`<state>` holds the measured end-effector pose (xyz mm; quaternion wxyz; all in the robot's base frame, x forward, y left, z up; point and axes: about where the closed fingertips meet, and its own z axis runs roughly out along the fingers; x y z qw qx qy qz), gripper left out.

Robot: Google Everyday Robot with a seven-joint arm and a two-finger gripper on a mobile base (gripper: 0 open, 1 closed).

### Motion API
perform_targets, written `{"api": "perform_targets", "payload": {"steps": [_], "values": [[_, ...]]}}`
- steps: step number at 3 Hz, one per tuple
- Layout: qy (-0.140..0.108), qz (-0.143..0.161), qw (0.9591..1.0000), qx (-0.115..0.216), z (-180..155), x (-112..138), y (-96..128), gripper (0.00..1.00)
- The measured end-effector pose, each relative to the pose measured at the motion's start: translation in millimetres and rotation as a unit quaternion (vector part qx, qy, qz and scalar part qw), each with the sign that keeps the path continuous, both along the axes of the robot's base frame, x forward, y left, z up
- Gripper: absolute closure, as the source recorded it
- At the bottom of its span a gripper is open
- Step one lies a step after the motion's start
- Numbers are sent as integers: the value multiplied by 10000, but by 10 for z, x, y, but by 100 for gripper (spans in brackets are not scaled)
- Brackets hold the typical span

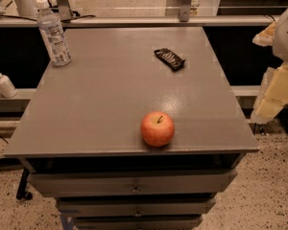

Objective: Move rxbar chocolate near apple

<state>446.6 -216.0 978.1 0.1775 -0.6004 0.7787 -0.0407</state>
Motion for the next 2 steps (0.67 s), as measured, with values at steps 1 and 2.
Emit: {"api": "perform_targets", "payload": {"steps": [1, 2], "values": [[-304, -61, 9990, 314, -66, 419, 5, 0], [-512, -235, 9950, 823, -184, 1002, 2, 0]]}}
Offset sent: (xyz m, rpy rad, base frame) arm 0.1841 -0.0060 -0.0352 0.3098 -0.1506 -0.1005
